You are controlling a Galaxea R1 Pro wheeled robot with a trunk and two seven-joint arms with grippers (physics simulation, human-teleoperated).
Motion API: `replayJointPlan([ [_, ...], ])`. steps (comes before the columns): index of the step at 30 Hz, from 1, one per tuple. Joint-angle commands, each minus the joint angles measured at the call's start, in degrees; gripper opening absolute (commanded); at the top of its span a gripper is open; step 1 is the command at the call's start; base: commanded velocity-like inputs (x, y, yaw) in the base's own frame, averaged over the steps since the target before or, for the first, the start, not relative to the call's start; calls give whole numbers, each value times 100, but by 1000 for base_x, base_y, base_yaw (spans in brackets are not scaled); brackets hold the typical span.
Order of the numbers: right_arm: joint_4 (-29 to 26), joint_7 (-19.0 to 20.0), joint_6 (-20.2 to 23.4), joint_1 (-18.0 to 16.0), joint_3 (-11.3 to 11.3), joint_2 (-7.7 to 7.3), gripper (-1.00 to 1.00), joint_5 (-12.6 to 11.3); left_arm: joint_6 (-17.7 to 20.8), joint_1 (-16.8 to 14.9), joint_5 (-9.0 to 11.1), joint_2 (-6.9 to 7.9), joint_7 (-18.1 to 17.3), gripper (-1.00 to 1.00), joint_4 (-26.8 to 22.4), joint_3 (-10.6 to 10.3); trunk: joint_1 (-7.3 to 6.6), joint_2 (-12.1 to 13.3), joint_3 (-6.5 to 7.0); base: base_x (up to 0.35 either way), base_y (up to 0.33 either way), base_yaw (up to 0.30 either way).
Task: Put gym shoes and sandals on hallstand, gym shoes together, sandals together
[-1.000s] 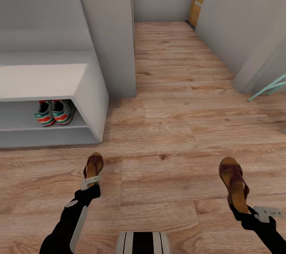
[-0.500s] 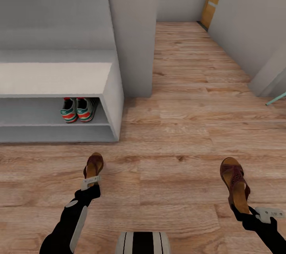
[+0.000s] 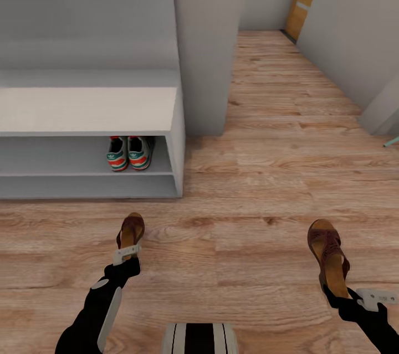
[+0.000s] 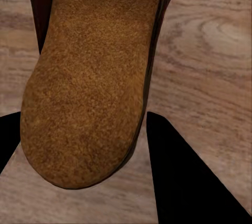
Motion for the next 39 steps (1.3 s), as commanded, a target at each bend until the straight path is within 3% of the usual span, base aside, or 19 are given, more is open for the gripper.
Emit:
replayJointPlan([
  [1,-1,-6,8,0,-1,0,-100,-22,3,0,-21,0,-16,-100,-1,1,0,0,0,0,279,0],
  [16,16,-10,7,-11,-100,-86,-100,-51,3,0,-21,6,-13,-100,-3,16,0,0,0,0,280,0],
  [29,96,44,111,-70,-1052,-701,-100,-85,10,0,-21,9,0,-100,-4,28,0,0,0,0,272,0],
  [39,143,64,496,-87,-1247,-980,-100,-84,11,0,-21,9,8,-100,-4,30,0,0,0,0,205,0],
])
